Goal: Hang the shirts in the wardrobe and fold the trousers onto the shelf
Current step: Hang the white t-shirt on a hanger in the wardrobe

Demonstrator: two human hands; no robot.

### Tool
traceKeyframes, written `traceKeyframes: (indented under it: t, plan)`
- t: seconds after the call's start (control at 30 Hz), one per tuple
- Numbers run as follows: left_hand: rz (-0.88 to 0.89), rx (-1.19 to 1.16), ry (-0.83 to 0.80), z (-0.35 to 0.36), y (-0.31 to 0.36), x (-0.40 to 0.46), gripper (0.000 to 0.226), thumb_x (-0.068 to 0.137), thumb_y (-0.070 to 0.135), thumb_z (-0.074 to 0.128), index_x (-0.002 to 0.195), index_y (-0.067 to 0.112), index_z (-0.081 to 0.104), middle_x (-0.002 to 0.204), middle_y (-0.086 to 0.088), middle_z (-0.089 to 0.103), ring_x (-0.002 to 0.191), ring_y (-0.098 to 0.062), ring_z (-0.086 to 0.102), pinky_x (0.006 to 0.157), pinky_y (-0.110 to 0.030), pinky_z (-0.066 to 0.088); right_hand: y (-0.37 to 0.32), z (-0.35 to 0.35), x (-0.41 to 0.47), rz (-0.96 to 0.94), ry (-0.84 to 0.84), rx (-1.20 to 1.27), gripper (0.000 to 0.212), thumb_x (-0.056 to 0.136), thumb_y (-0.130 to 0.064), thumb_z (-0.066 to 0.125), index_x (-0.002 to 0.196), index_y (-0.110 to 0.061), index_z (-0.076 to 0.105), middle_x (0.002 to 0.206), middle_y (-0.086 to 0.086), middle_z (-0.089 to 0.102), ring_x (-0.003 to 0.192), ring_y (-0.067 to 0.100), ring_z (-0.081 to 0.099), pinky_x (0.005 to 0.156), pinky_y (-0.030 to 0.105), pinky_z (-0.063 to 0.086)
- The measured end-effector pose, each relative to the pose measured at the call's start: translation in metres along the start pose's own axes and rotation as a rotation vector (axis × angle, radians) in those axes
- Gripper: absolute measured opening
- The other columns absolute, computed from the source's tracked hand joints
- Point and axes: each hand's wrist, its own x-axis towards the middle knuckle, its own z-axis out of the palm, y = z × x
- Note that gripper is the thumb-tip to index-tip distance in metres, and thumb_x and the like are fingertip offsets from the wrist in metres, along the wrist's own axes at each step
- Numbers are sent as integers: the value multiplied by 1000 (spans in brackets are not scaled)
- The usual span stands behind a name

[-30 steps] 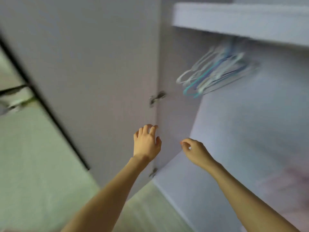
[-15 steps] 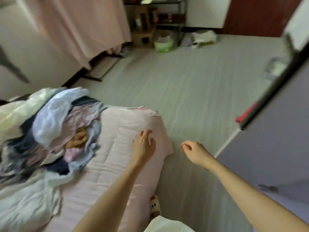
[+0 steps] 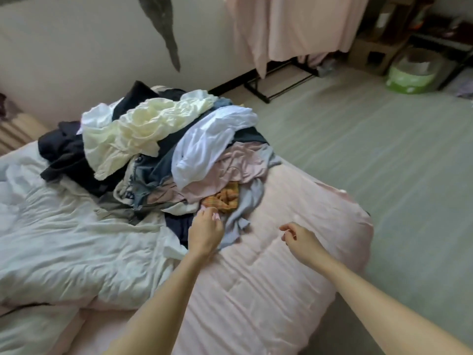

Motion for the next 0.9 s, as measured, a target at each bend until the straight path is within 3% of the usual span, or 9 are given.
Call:
traceKeyframes:
  t: [0.27,0.4,0.5,0.57,0.6,0.67,0.73,0.83,0.9]
  plan:
    - [-70,81,87,-8,-41,148,52,90,15,46,140,10,33,140,-14,34,125,-33,34,102,-40,32,-68,30,156,-162,-8,-117,33,95,-15,38,127,-18,48,121,7,59,109,28,54,82,32,41]
    - [-133,141,97,6,-64,216,76,88,32,56,148,21,11,155,-8,8,138,-33,12,107,-47,29,-91,46,234,-301,-2,-159,37,93,-12,42,130,-17,44,127,7,54,115,23,51,96,35,40]
    - [-161,312,64,24,-84,263,98,83,41,64,147,31,-8,156,-3,-12,143,-30,-5,110,-49,22,-94,59,284,-354,-11,-146,40,94,-13,42,133,-16,41,130,6,50,117,21,49,94,34,41]
    - [-231,391,31,38,-95,289,103,82,41,66,146,32,-13,157,-3,-6,143,-30,-6,110,-49,20,-87,68,306,-361,-19,-126,40,94,-14,41,133,-17,41,130,5,48,116,19,48,93,33,42]
    - [-261,428,46,42,-98,297,97,84,38,65,147,30,-8,156,-4,7,142,-29,2,108,-48,22,-83,72,313,-365,-21,-125,39,94,-14,41,133,-17,41,130,4,48,116,18,48,92,31,41]
    - [-240,467,171,47,-102,306,56,89,25,55,139,22,29,137,-7,41,129,-26,32,98,-41,28,-77,73,317,-370,-12,-123,39,93,-13,41,132,-18,42,130,4,48,116,19,48,91,30,41]
    - [-153,346,294,47,-98,306,14,90,13,45,100,13,54,108,-8,60,101,-27,50,85,-36,30,-73,69,316,-385,-3,-114,40,92,-11,42,132,-17,43,130,6,47,116,20,48,95,35,41]
    - [-151,-130,218,41,-71,281,16,92,8,41,90,3,56,88,-6,56,80,-25,51,66,-33,36,-73,53,302,-378,35,-46,38,92,-11,45,129,-17,46,128,6,48,113,20,50,95,34,41]
    - [-186,-472,180,40,-50,251,15,93,11,45,89,10,59,86,-3,58,78,-22,54,65,-28,42,-74,46,287,-355,50,-7,37,93,-15,46,129,-18,45,130,5,49,112,19,51,96,39,43]
